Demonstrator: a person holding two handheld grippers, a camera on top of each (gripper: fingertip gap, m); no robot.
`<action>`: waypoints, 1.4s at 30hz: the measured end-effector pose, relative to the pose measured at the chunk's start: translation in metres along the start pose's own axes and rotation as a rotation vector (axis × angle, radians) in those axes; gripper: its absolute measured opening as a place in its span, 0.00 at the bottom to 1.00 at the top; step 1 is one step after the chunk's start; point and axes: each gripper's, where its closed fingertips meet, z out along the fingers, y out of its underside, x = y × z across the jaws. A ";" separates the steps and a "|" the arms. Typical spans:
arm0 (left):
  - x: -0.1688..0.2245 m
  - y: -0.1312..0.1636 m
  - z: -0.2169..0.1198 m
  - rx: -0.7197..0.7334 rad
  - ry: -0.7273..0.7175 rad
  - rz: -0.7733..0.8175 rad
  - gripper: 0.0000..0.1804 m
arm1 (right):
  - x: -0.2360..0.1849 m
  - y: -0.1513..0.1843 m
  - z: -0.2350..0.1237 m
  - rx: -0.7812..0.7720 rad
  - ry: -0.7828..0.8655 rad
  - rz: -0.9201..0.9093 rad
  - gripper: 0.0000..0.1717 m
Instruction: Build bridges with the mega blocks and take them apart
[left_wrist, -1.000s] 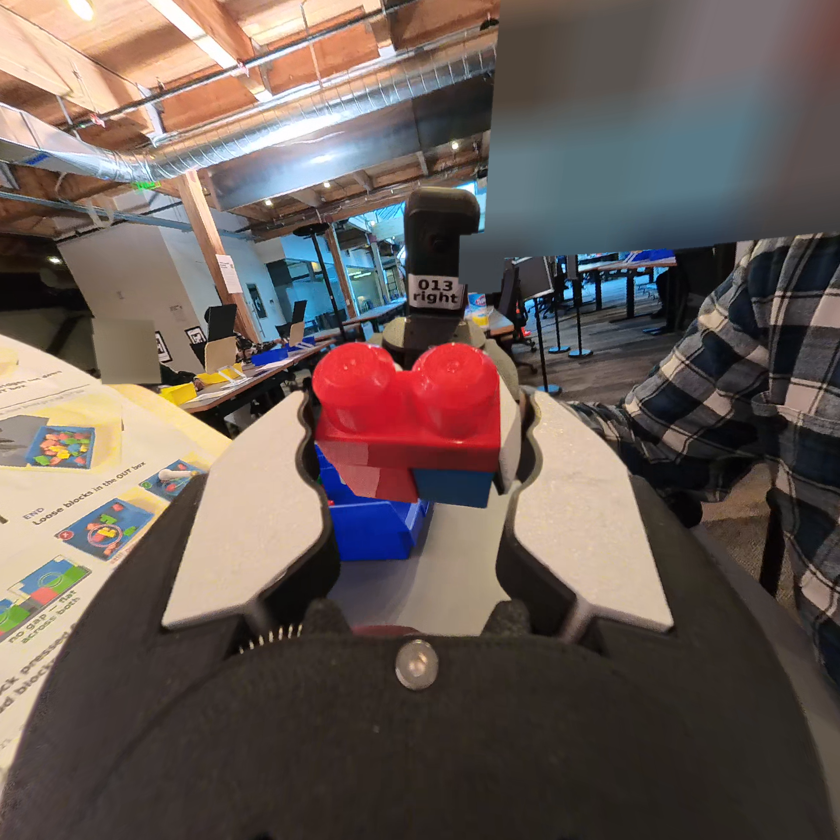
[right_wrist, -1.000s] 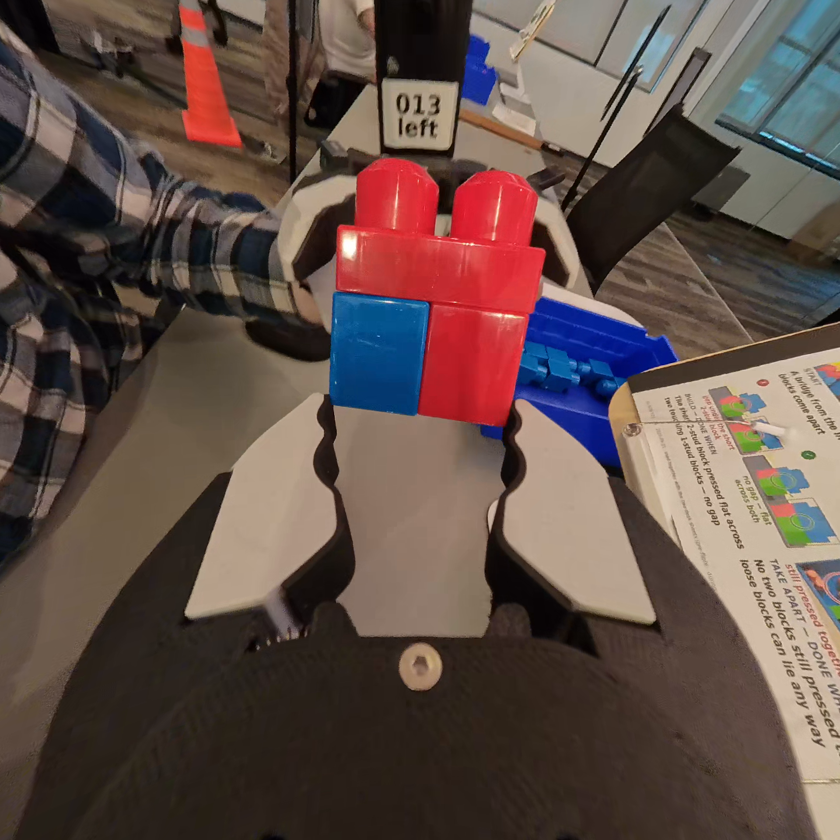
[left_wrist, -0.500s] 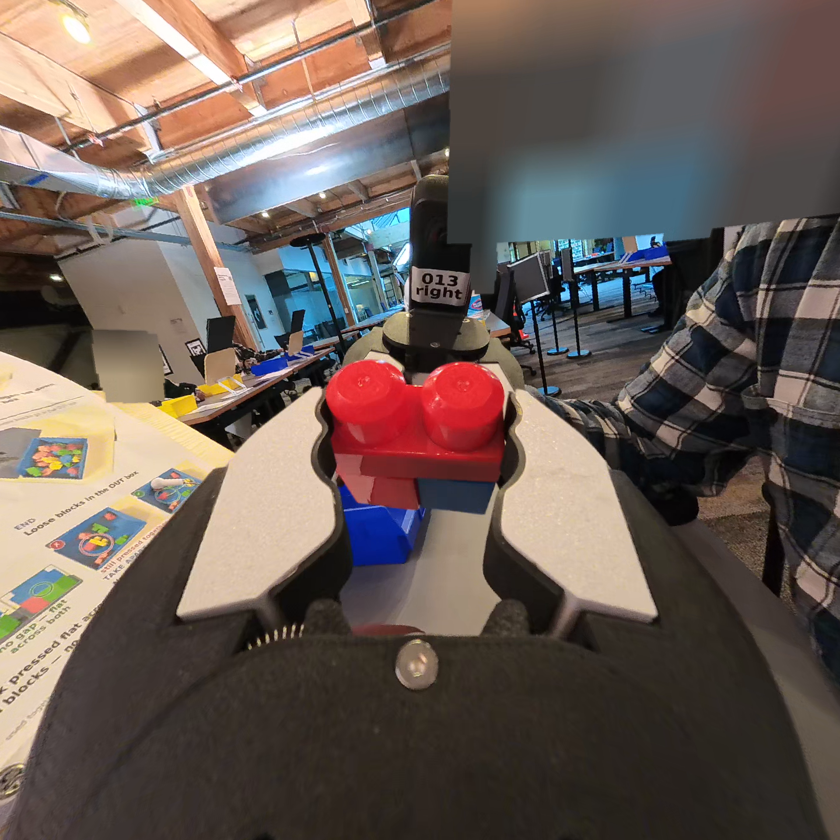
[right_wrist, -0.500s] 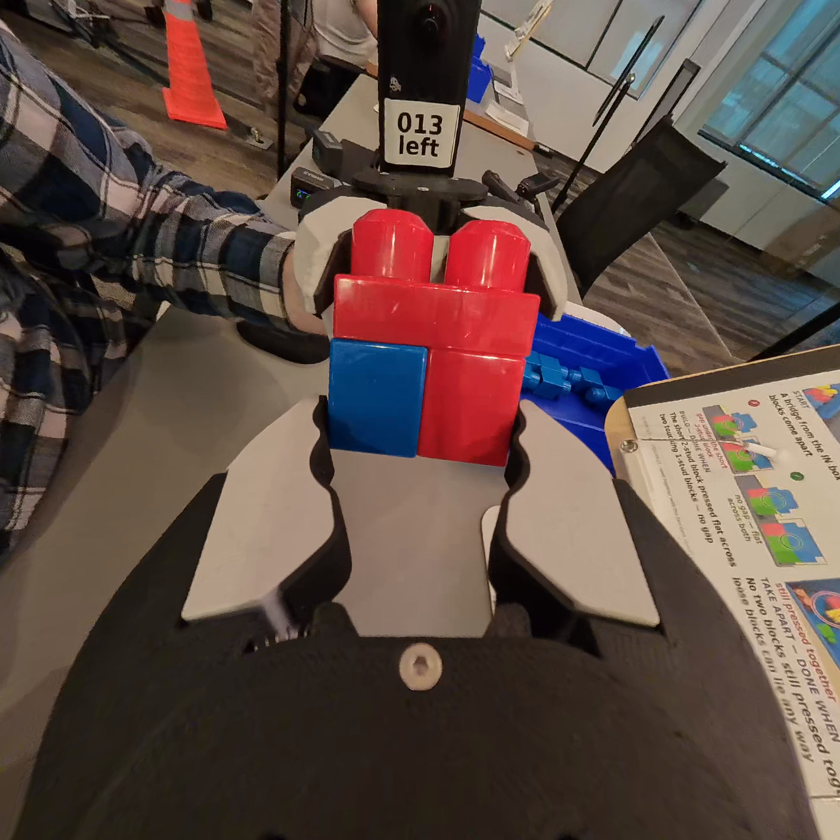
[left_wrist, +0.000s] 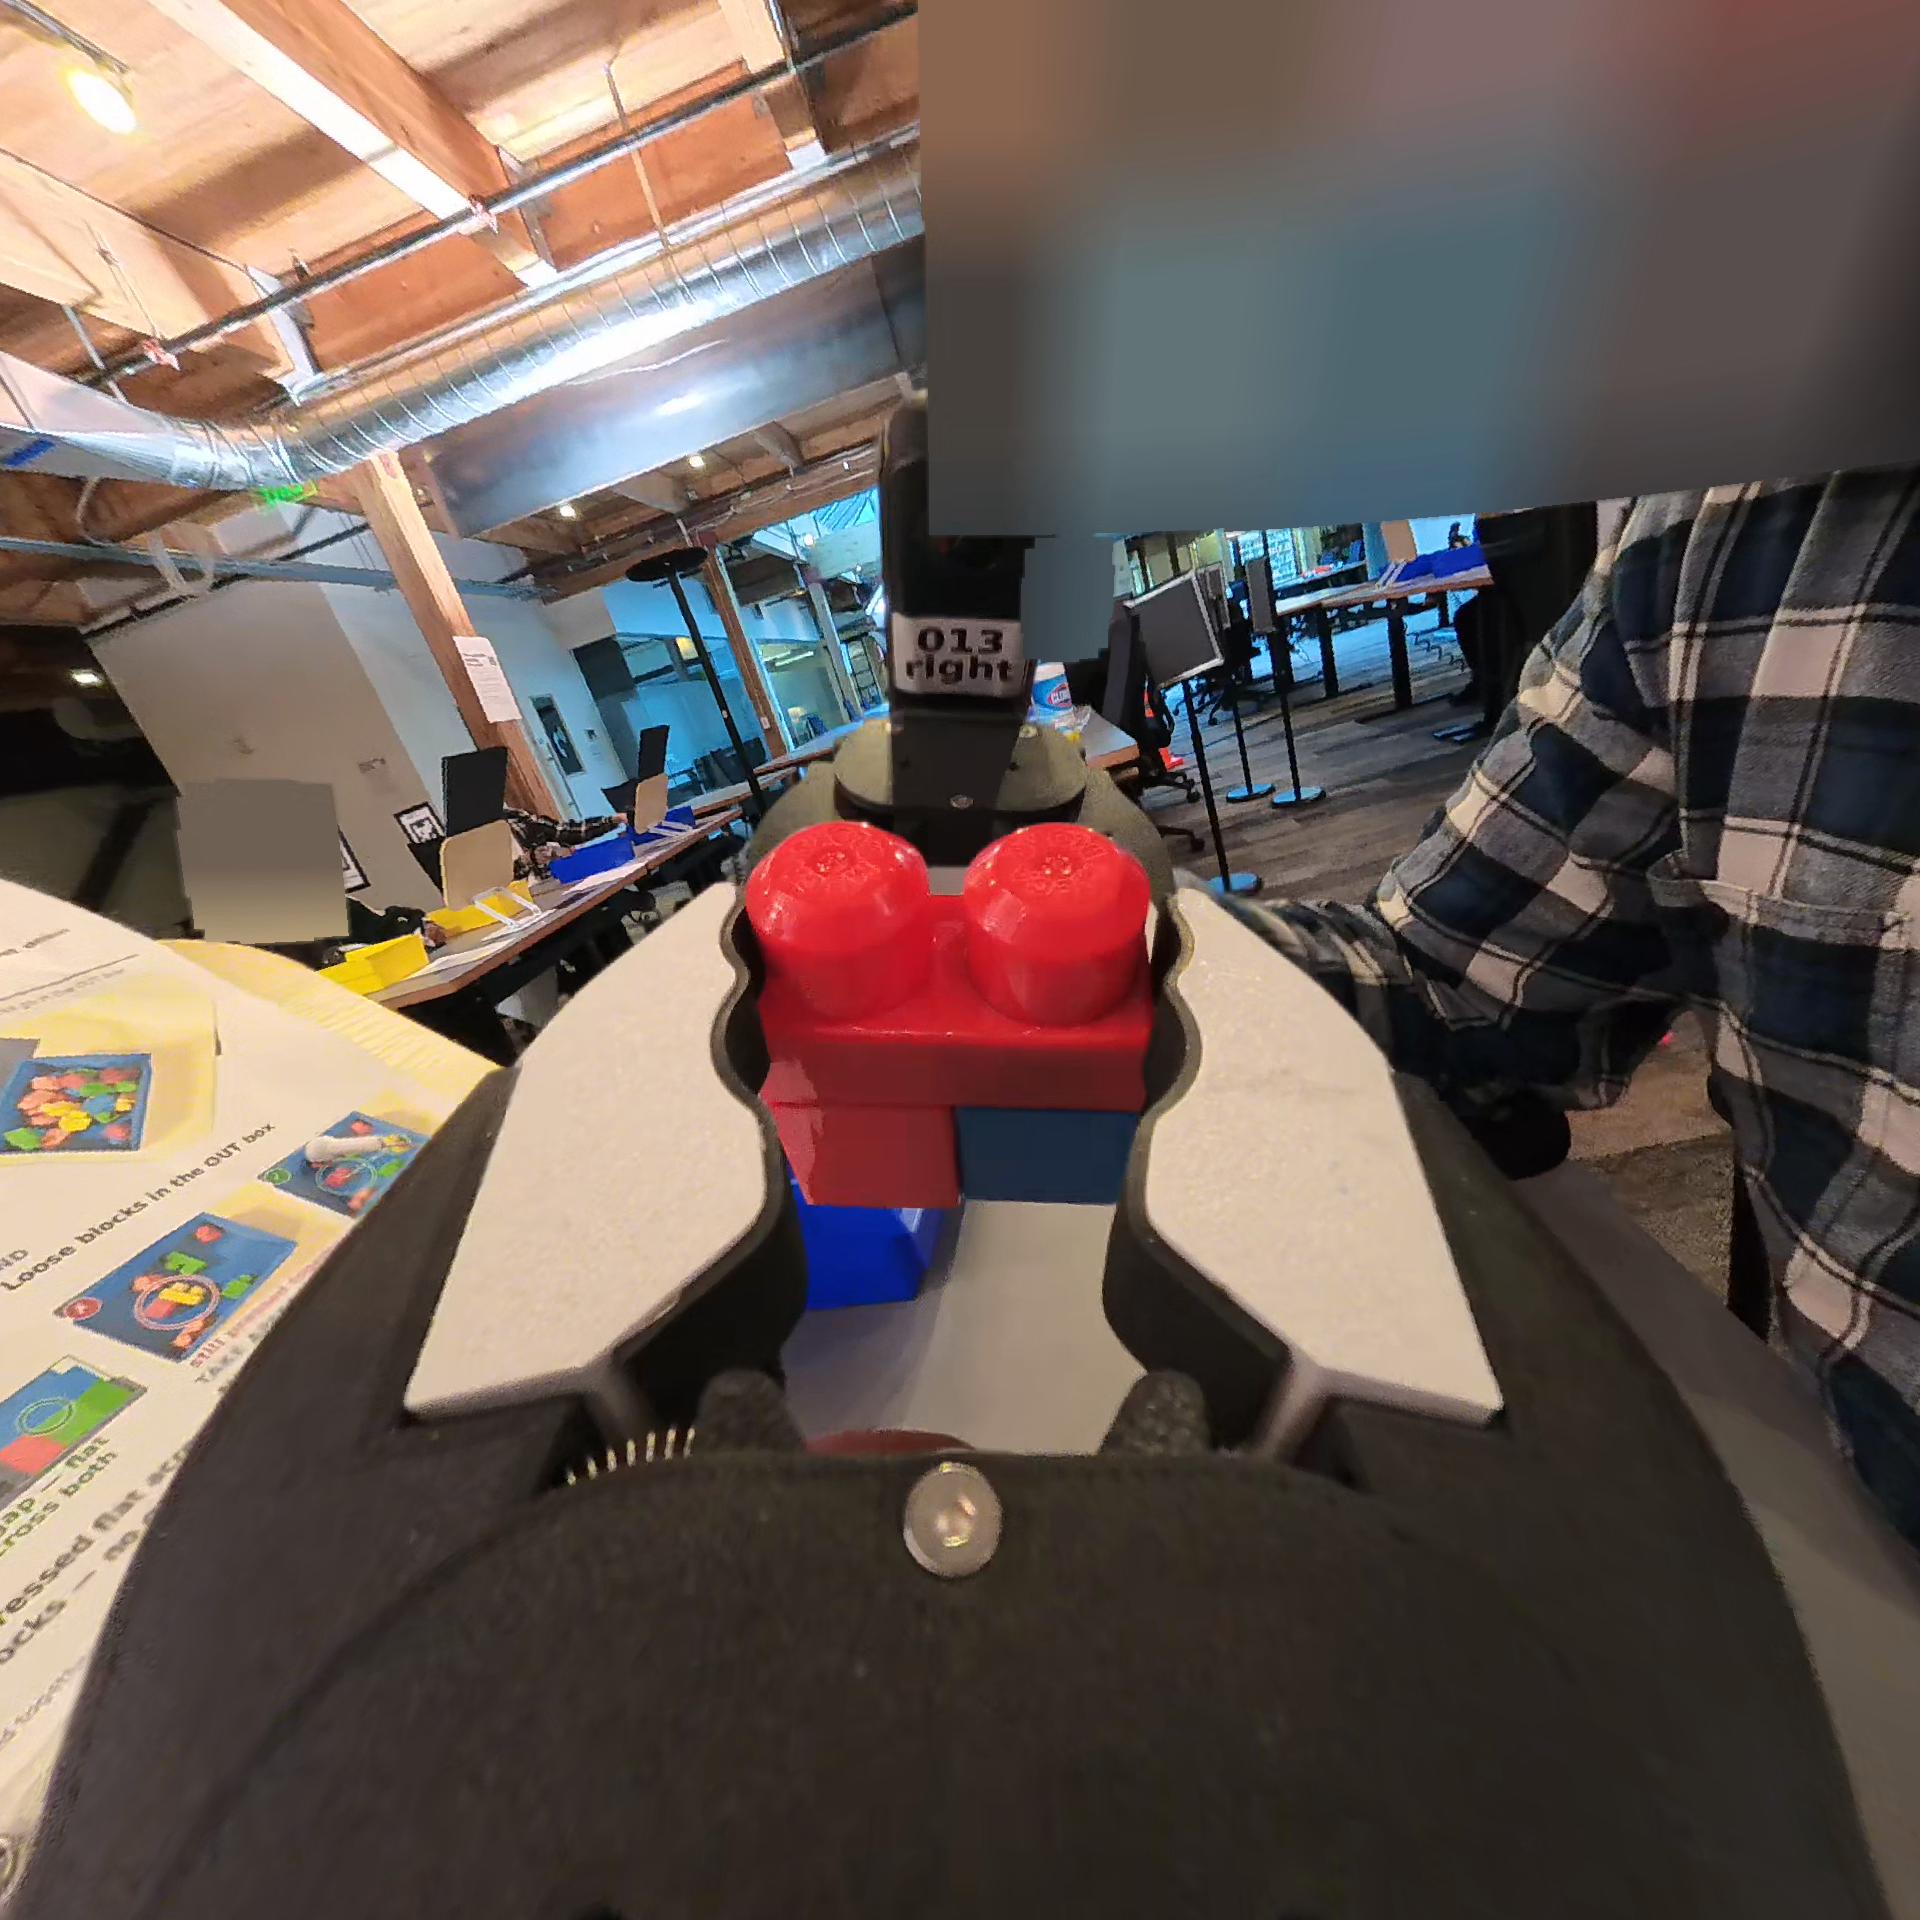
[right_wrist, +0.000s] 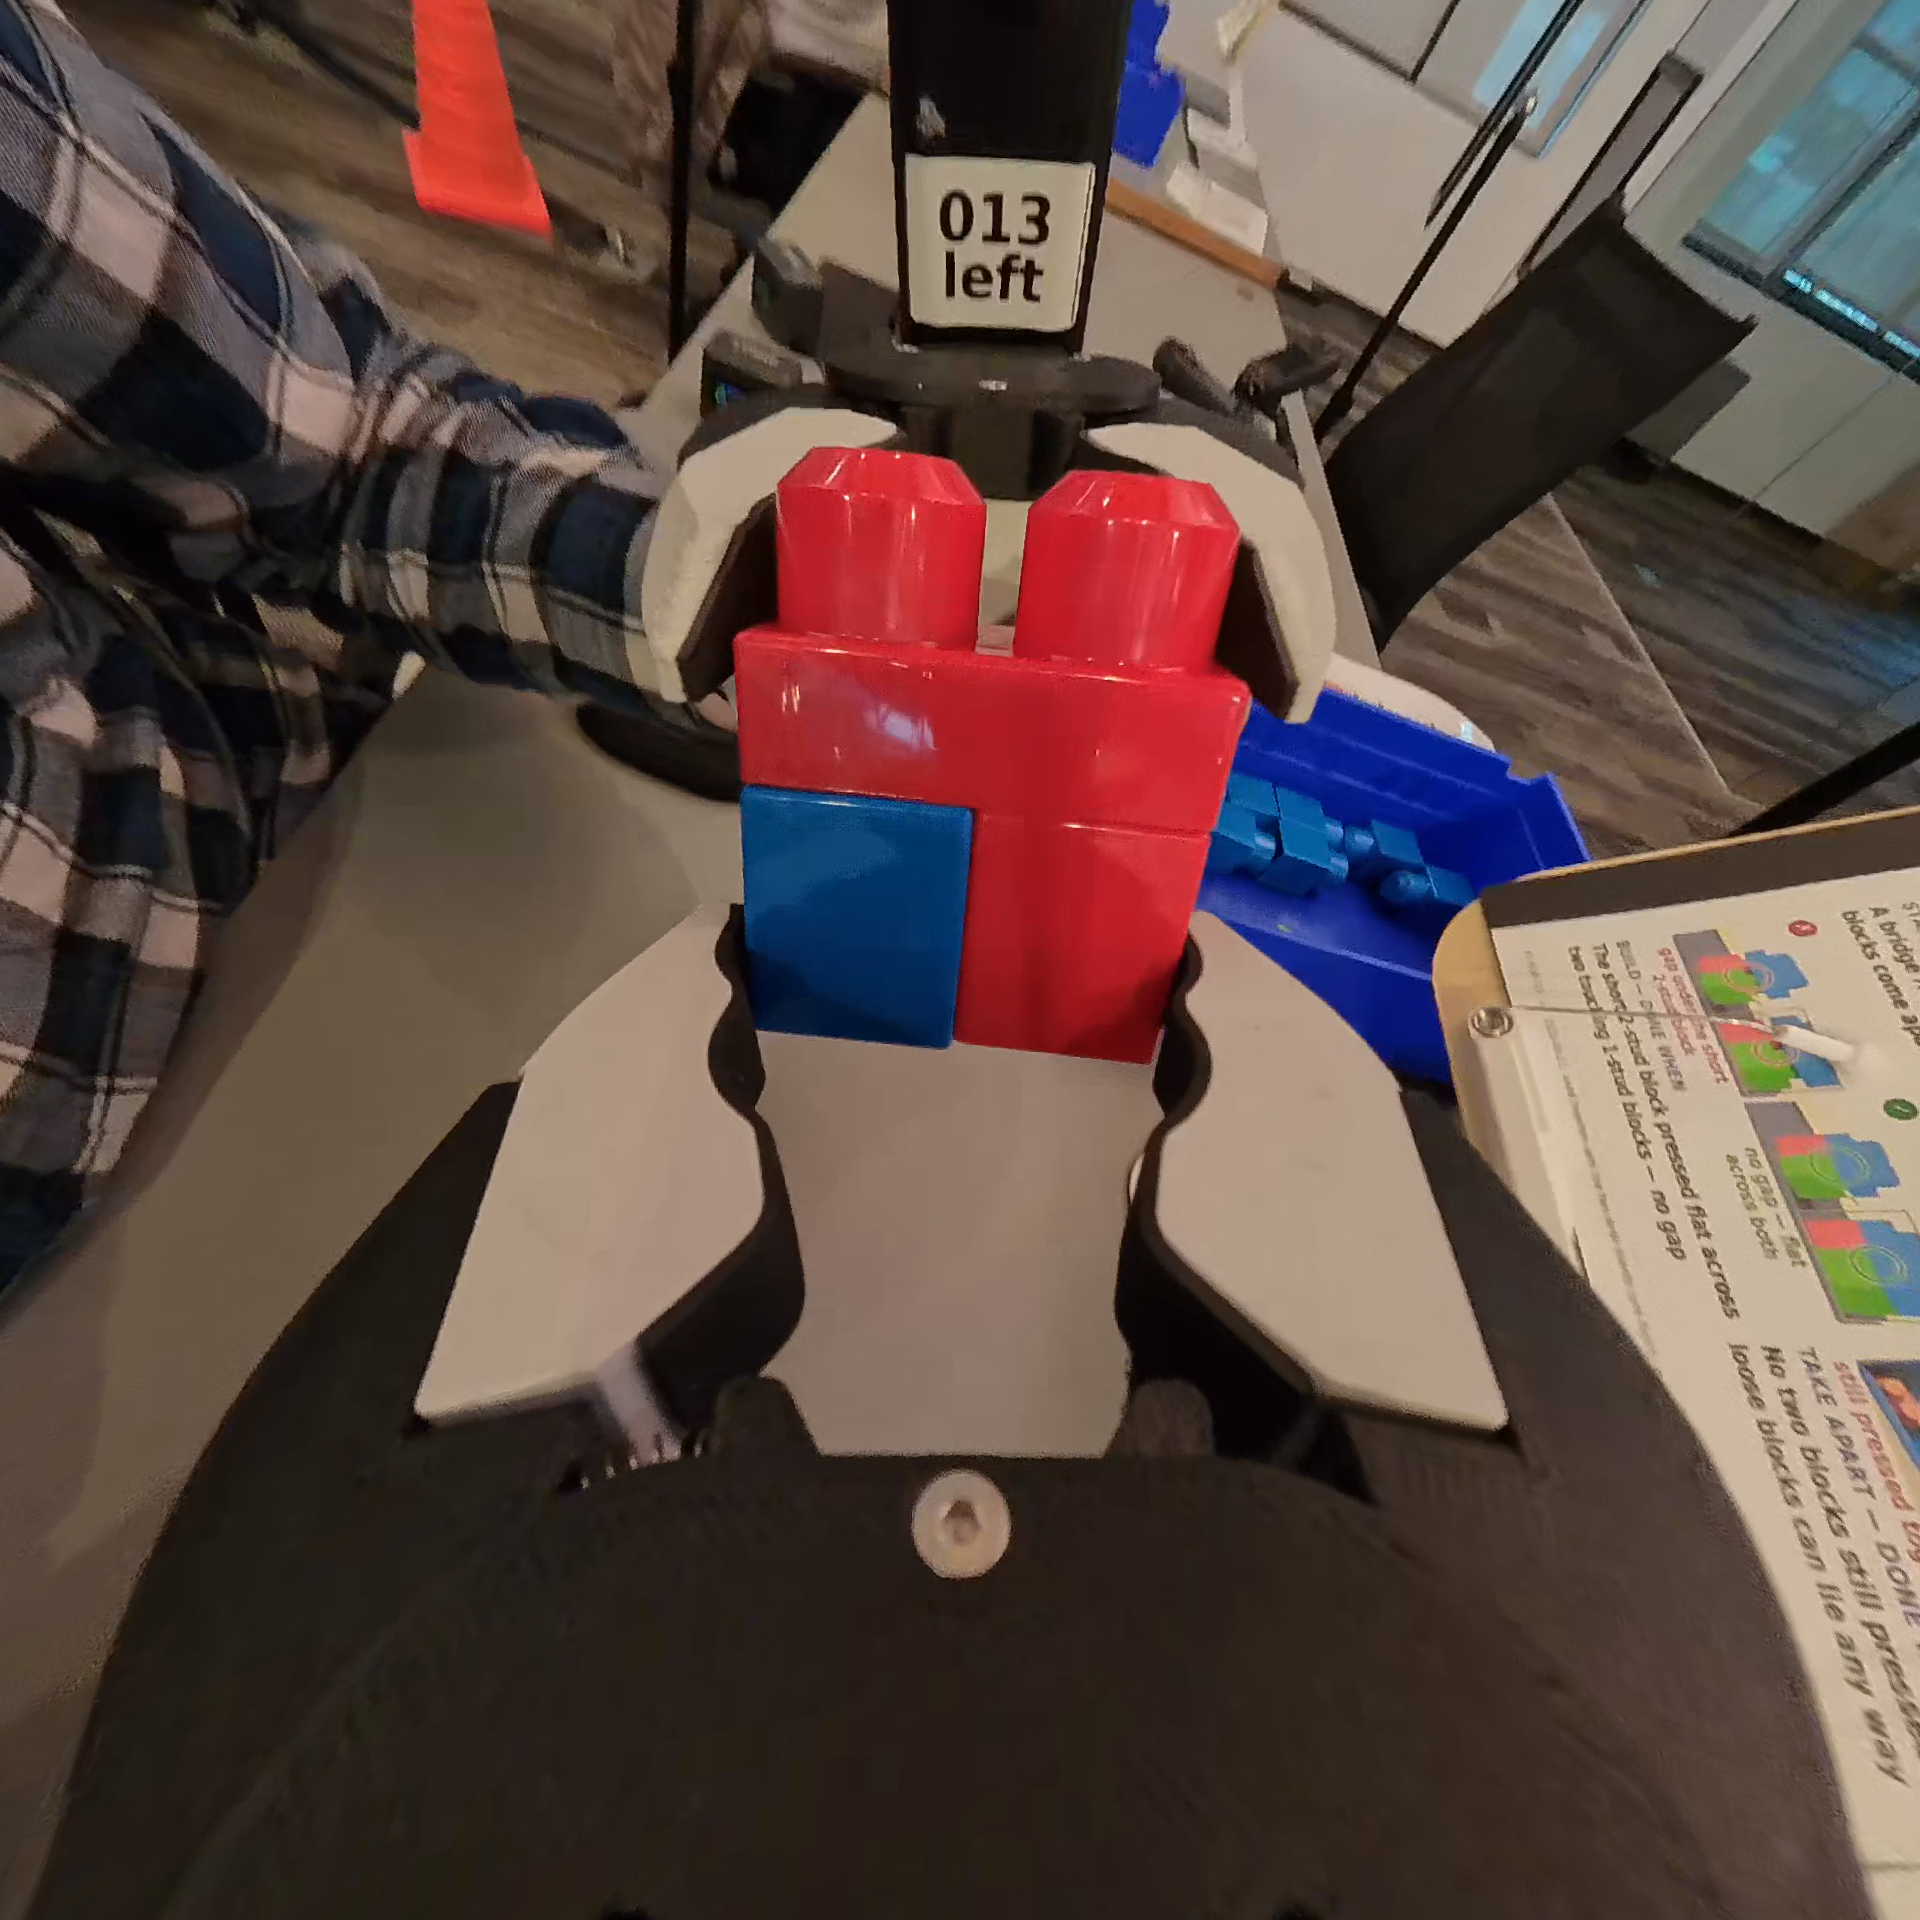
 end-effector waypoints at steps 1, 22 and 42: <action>0.000 -0.002 -0.001 0.000 0.007 -0.003 0.39 | -0.001 -0.002 0.000 0.025 -0.009 0.010 0.45; 0.033 -0.060 0.009 0.087 0.219 0.207 0.39 | -0.030 -0.071 -0.037 0.802 -0.696 0.485 0.22; -0.035 -0.021 -0.006 0.079 -0.112 -0.191 0.22 | 0.029 -0.033 -0.020 0.577 -0.024 0.267 0.22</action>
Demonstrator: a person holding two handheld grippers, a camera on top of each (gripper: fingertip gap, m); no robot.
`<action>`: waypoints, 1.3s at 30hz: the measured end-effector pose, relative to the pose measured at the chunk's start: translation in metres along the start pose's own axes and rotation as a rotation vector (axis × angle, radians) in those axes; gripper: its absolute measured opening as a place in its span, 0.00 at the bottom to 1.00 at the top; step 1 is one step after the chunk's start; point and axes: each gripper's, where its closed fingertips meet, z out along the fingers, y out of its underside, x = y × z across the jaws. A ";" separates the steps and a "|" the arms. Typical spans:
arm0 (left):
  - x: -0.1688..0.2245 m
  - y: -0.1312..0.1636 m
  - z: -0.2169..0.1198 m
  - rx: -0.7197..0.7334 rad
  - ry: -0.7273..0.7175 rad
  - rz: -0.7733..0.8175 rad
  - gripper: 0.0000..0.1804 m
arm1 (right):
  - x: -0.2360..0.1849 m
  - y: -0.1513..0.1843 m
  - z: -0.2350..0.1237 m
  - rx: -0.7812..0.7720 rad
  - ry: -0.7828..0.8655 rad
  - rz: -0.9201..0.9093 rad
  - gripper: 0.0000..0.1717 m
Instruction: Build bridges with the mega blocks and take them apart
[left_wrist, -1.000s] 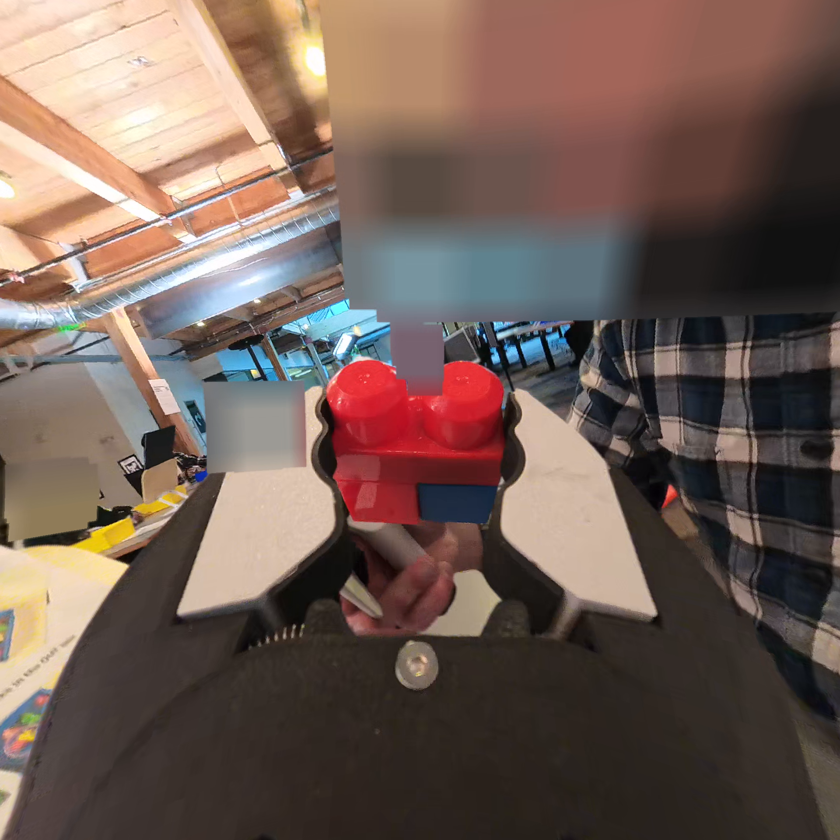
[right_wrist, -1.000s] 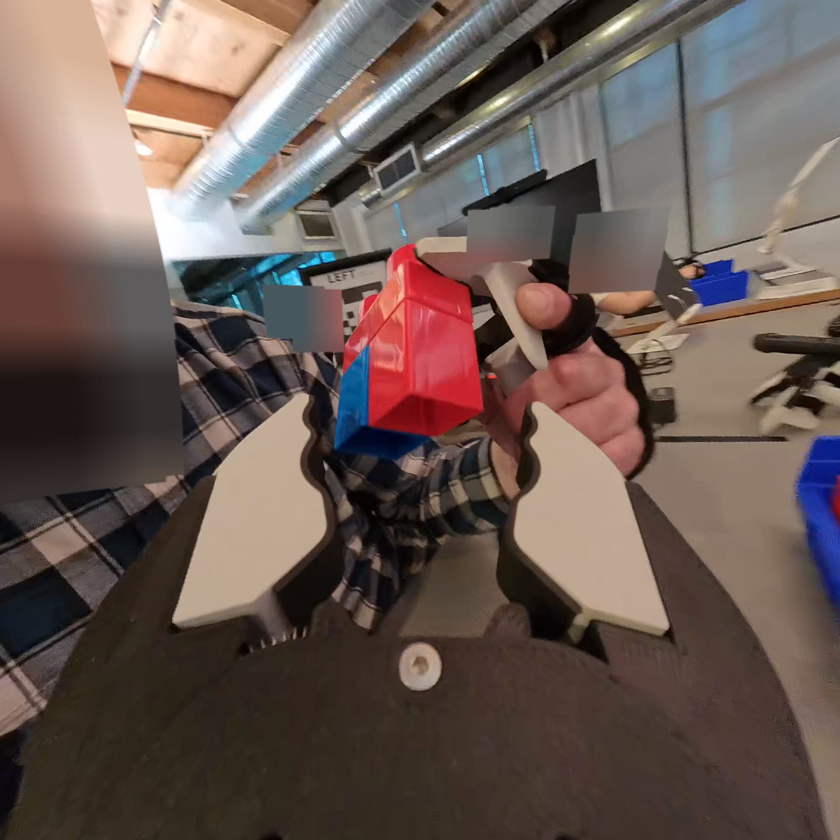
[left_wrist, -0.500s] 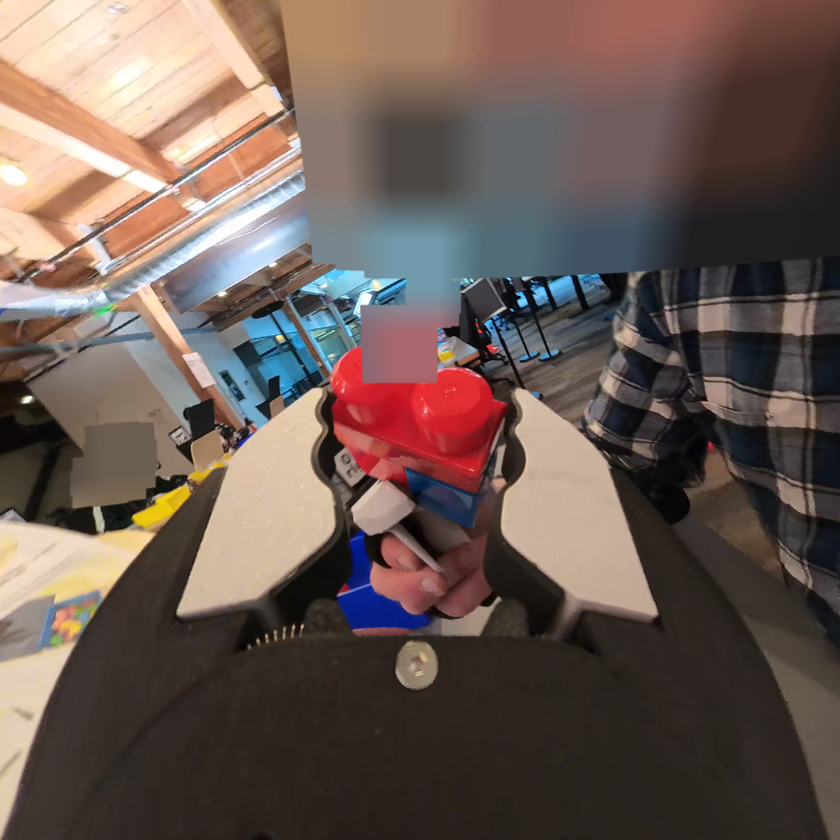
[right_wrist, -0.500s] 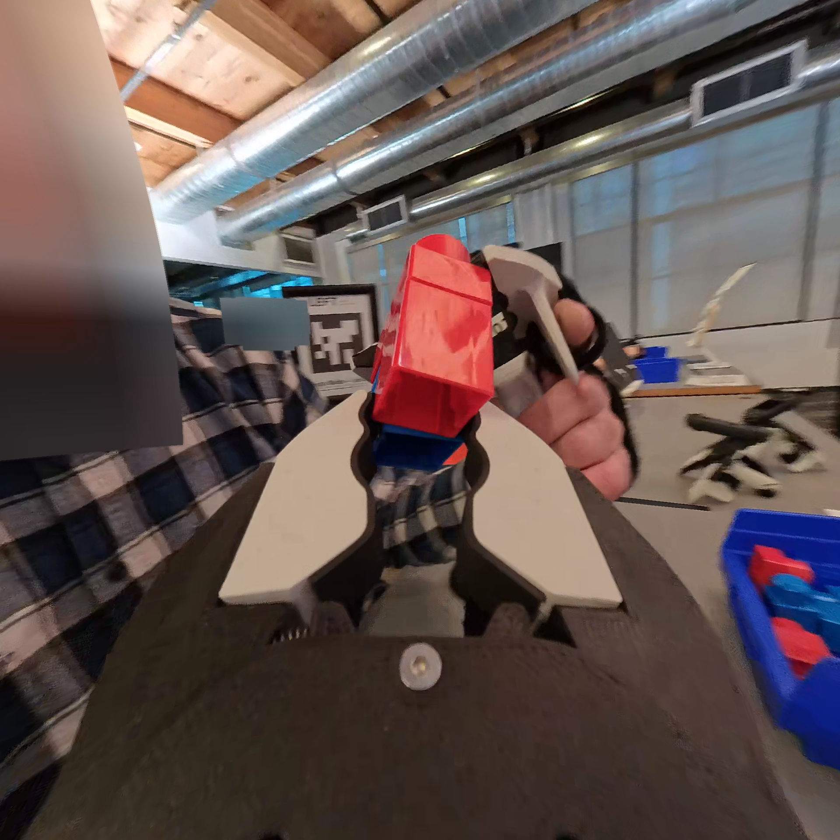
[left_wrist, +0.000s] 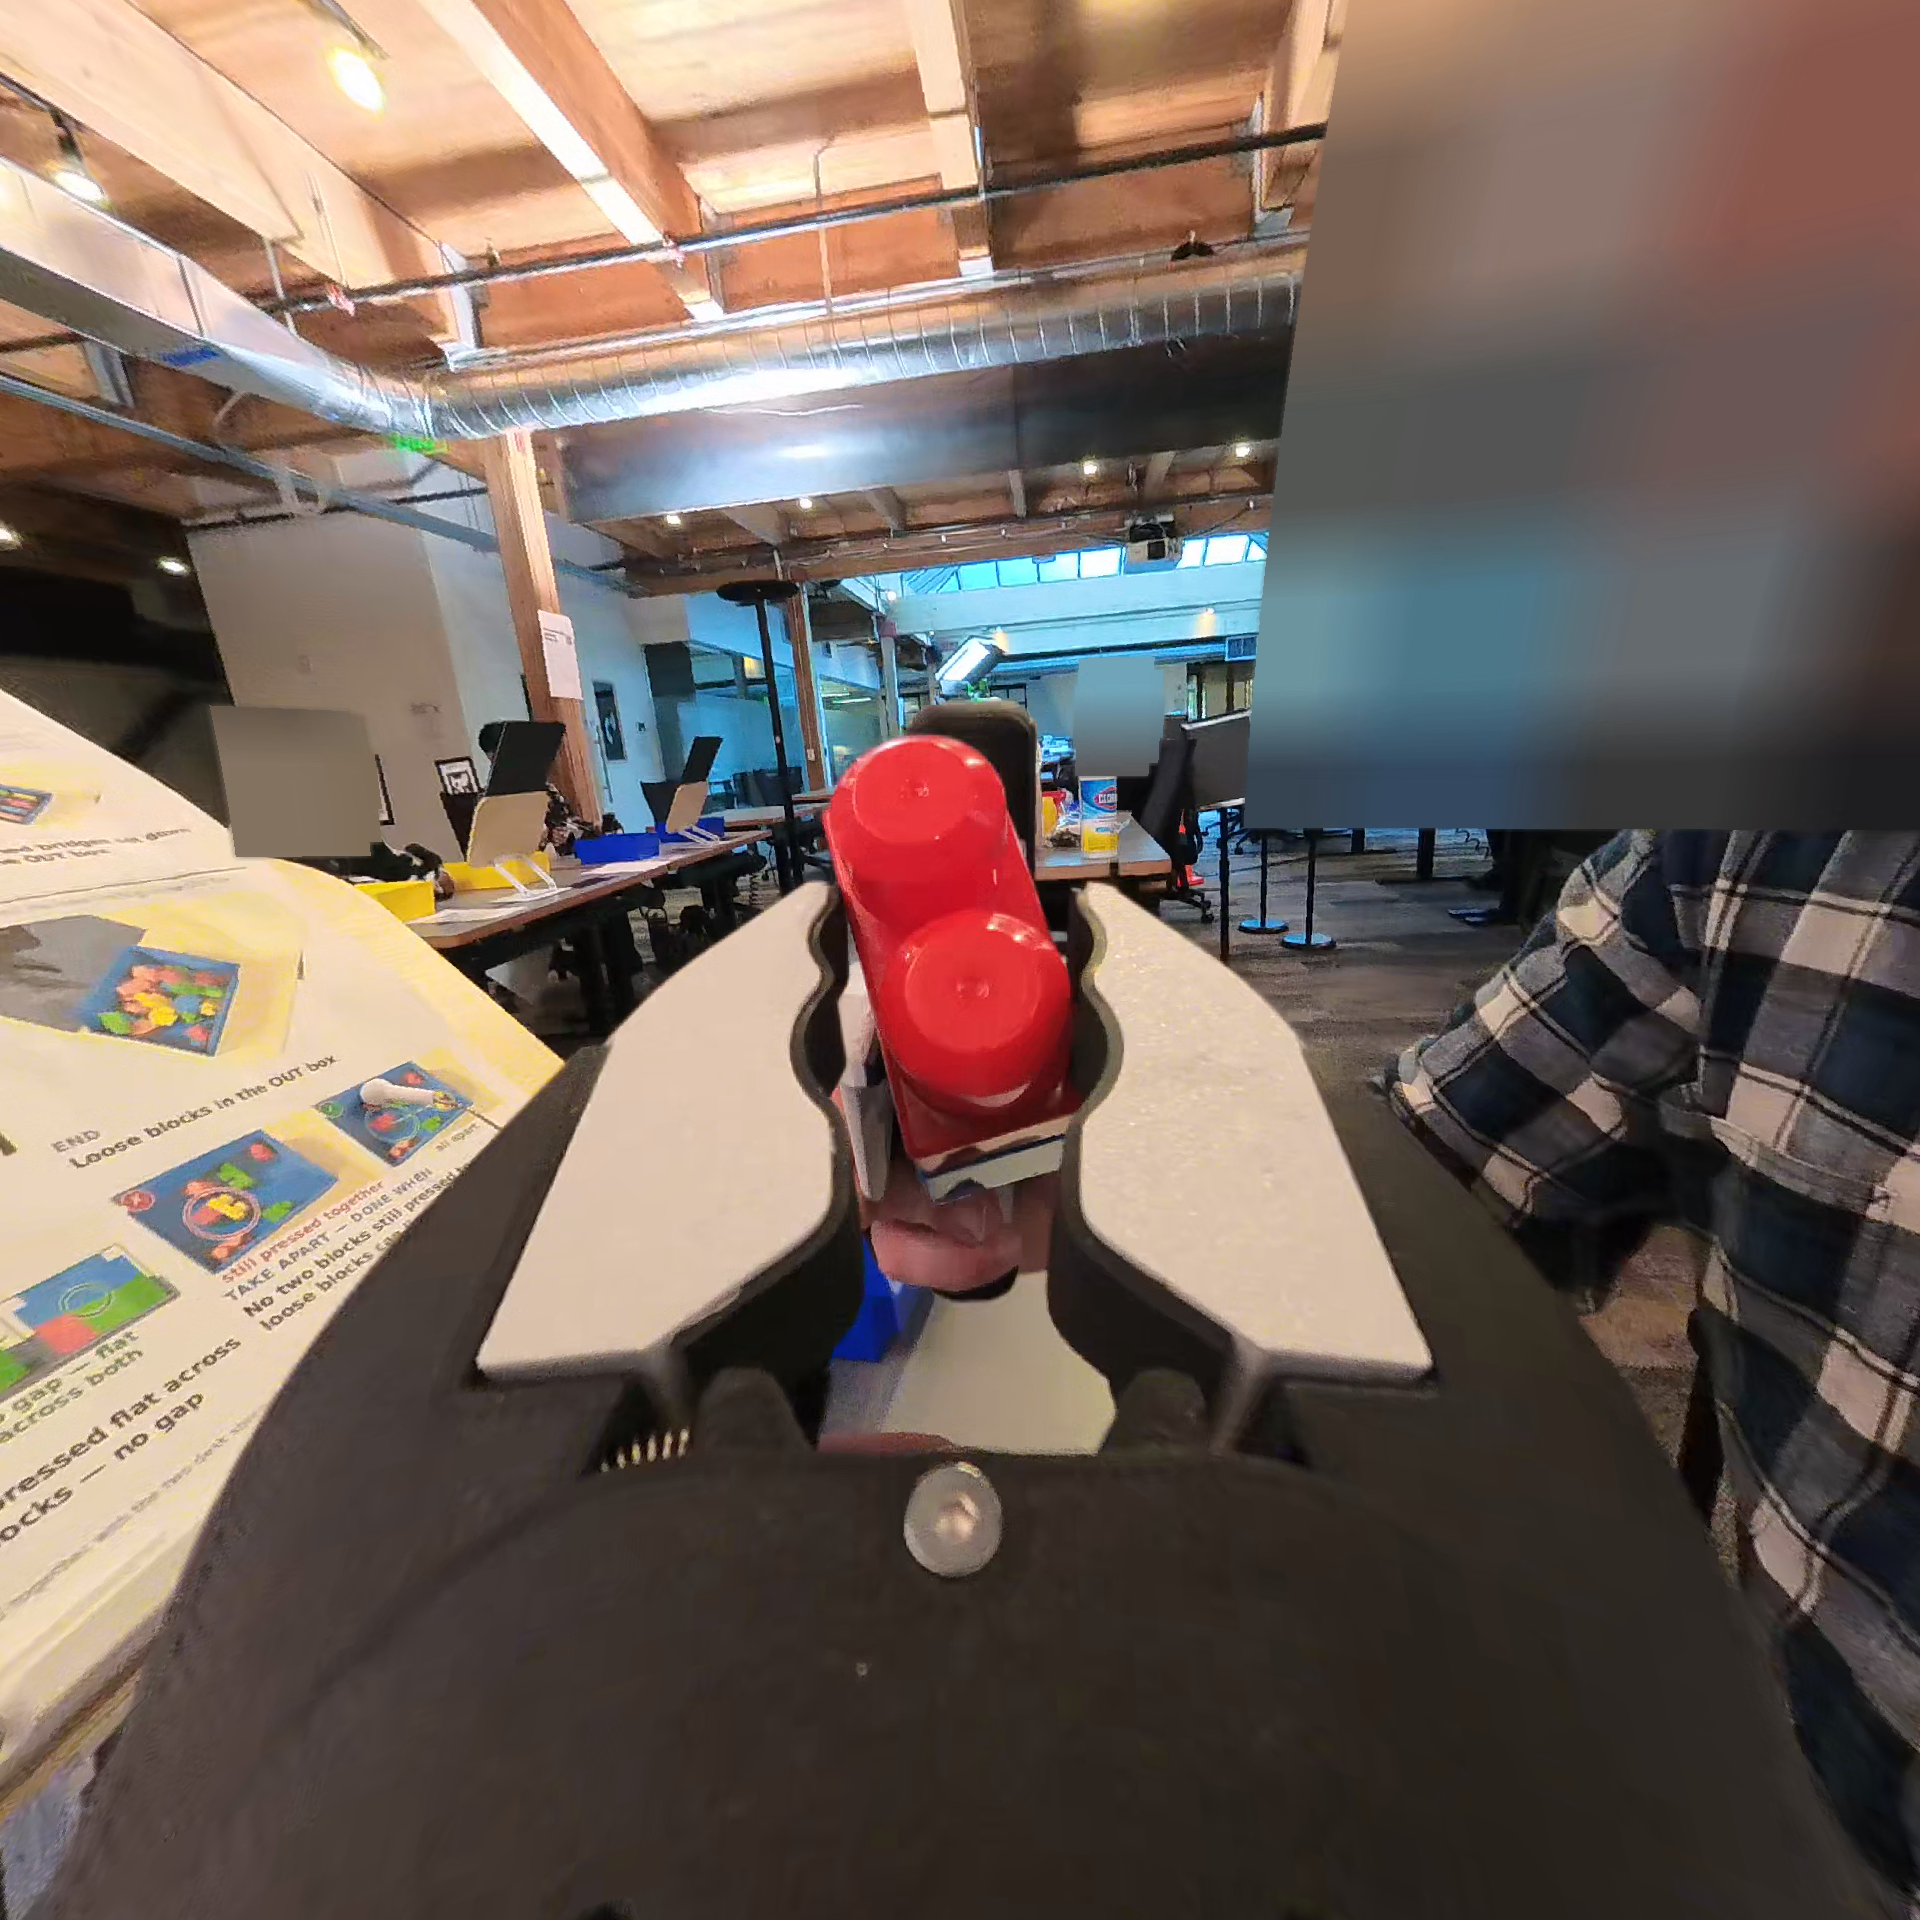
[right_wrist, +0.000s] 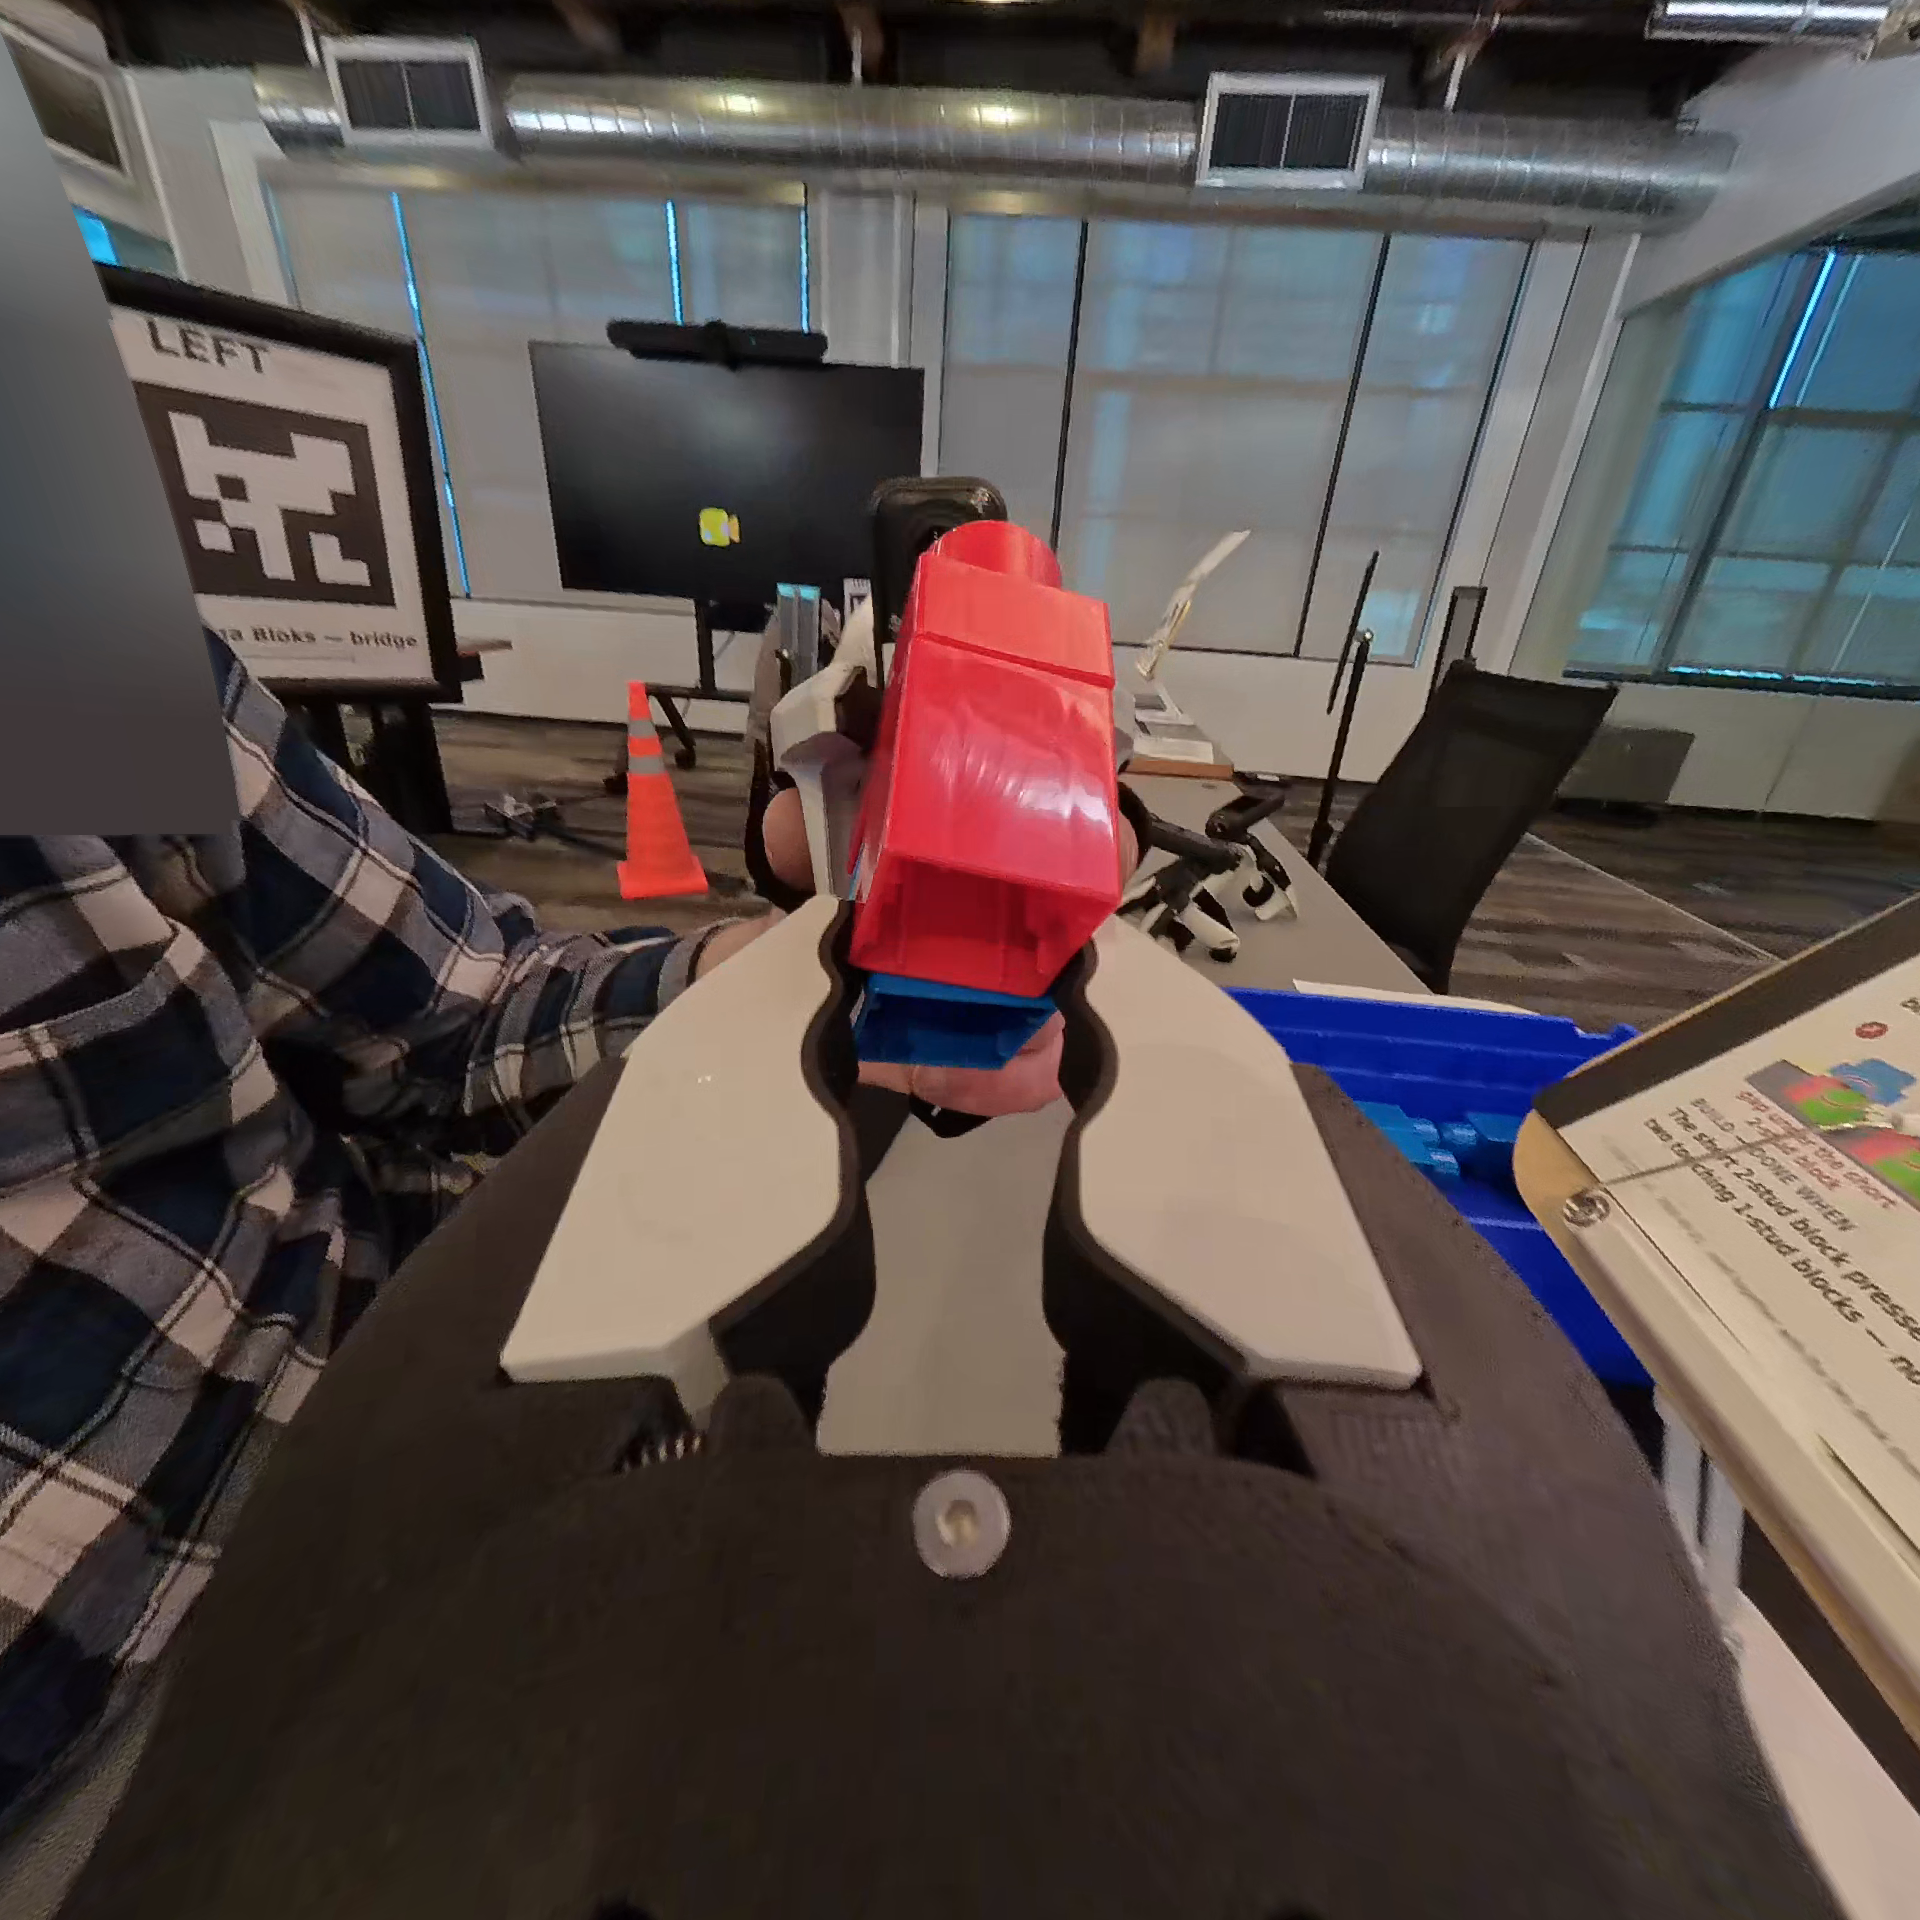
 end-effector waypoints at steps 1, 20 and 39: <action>-0.001 0.001 0.000 -0.003 -0.005 0.006 0.22 | 0.001 0.001 -0.001 -0.017 0.009 -0.003 0.22; -0.010 0.021 -0.003 -0.018 -0.054 -0.053 0.20 | 0.006 -0.007 -0.005 -0.061 0.051 0.027 0.22; -0.022 0.021 -0.010 0.106 -0.107 -0.190 0.19 | 0.014 0.004 -0.010 -0.099 0.021 0.117 0.21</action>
